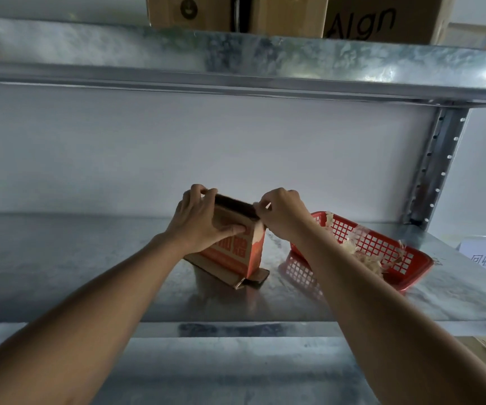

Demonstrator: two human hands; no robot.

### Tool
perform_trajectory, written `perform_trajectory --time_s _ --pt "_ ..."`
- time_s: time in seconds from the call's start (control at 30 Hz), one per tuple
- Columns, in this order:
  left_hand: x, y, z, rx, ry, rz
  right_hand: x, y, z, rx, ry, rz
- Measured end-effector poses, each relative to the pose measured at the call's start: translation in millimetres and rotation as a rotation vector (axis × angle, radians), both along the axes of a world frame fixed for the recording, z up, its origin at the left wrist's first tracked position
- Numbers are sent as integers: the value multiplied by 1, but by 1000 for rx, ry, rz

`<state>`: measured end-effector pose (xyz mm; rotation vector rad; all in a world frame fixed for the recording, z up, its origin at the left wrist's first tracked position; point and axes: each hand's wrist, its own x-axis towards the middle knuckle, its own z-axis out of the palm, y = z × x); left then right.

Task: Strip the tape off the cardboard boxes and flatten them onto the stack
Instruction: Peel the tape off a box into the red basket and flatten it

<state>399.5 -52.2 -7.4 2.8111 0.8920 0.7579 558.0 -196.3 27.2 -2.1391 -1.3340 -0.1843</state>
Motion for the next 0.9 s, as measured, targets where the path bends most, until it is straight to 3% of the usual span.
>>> perform_trajectory --time_s 0.2,0.3,0.53,0.63,0.9 --pt "-30 18 -9 -31 -51 -102 -11 6 -10 156 103 10" --pt "-36 20 -2 50 -4 -91 -18 9 -5 100 106 6" --pt "-34 7 16 42 159 -83 -29 13 5 -82 71 35" --pt "-34 7 15 33 107 -109 -35 6 9 -126 124 26" --pt "-41 3 19 133 -127 -136 -42 -4 8 84 369 31"
